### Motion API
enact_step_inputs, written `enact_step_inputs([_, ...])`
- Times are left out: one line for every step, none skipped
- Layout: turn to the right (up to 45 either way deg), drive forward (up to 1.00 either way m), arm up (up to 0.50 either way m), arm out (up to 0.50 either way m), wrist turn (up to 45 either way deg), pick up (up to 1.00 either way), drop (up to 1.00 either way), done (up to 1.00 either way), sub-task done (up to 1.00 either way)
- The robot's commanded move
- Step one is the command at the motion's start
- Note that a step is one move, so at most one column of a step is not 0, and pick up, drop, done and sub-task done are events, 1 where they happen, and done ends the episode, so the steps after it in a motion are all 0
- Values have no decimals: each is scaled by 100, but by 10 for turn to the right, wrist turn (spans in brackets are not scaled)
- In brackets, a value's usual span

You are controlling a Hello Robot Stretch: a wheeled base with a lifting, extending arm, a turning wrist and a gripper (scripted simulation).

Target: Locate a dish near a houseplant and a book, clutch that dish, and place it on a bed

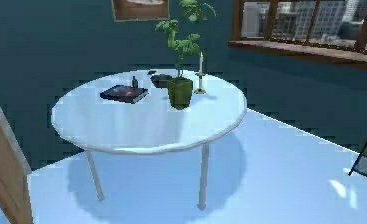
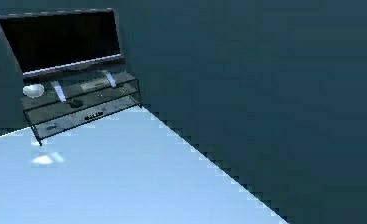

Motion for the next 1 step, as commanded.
enact_step_inputs([-60,0,0,0,0,0,0,0,0])
